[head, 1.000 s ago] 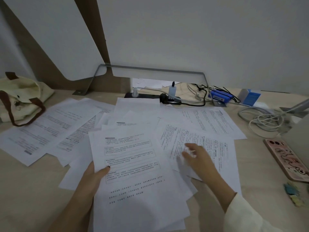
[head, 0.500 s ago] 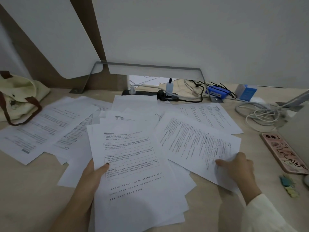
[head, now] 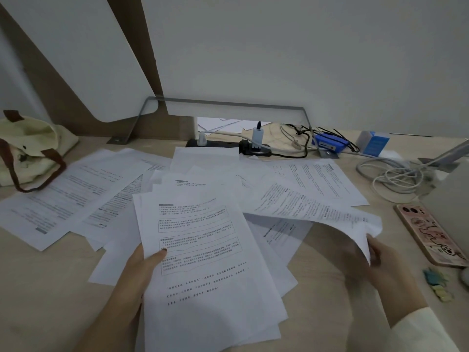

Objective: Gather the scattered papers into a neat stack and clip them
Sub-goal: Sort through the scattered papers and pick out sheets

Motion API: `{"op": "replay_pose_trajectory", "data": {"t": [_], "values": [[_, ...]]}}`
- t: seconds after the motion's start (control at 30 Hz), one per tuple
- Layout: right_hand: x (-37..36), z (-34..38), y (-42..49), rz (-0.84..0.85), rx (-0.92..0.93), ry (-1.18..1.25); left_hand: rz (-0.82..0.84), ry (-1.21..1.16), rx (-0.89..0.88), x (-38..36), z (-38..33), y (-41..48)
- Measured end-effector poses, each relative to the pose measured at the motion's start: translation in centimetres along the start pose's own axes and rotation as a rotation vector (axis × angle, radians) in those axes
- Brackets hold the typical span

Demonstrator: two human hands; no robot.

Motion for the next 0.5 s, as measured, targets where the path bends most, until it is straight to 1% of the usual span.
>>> {"op": "replay_pose_trajectory", "data": {"t": [0.03, 0.07, 0.1, 0.17, 0.23, 0.27, 0.37, 0.43, 0.5], "values": [[-0.4, -0.1, -0.3, 0.04, 0.005, 0.013, -0.004, -0.001, -0.001, 0.0, 0.0, 0.0], [-1.1, -0.7, -0.5, 0.073, -0.067, 0.086, -0.008, 0.002, -0.003, 0.0, -0.1, 0.0], [-1.3, -0.9, -0.6, 0.093, -0.08, 0.126, -0.009, 0.005, -0.004, 0.0, -0.1, 0.0], [-1.0, -2.7, 0.8, 0.048, -0.124, 0.236, -0.01, 0.012, -0.005, -0.1, -0.2, -0.1], [-1.9, -4.7, 1.7, 0.069, -0.271, 0.456, -0.017, 0.026, -0.004, -0.1, -0.3, 0.0], [-2.6, -4.9, 1.6, 0.104, -0.301, 0.467, -0.017, 0.037, -0.004, -0.2, -0.3, 0.1], [-4.1, -3.6, 1.1, 0.134, -0.251, 0.294, -0.006, 0.06, 0.005, -0.2, -0.1, 0.1], [-4.6, -3.4, 1.2, 0.111, -0.263, 0.271, -0.006, 0.064, 0.004, -0.2, -0.2, 0.0], [-4.6, -3.3, 1.3, 0.057, -0.264, 0.324, -0.006, 0.057, 0.003, -0.3, -0.3, -0.2]]}}
Point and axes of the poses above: each hand's wrist, its own y-axis towards the middle knuckle, its own x-axis out of the back of the hand, z = x × y, the point moved 8 cm from there along y, towards the middle knuckle, and after that the axes turned 5 degrees about -x, right-handed, at the moved point
